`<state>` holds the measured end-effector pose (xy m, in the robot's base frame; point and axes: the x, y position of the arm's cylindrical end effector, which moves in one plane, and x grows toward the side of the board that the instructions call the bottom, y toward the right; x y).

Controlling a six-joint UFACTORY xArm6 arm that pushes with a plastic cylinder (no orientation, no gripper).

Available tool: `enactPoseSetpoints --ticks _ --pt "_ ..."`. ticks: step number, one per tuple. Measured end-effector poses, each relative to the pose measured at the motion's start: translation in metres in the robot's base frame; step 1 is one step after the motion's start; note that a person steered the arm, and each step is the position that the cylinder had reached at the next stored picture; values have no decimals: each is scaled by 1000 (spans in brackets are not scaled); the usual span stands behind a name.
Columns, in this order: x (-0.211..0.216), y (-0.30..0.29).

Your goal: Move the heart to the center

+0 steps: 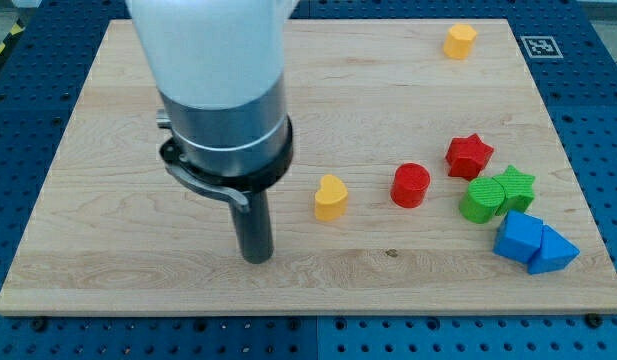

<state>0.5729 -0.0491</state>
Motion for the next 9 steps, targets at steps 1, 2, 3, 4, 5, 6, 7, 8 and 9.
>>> enactPoseSetpoints --ticks 1,2,3,4,5,6,7,8,9 --pt "0 25" --pt "-7 51" --pt "-24 62" --pt "-45 62" --pt "-60 73" --pt "-81 90" --pt "-114 101" --pt "-133 101" --pt "-135 101"
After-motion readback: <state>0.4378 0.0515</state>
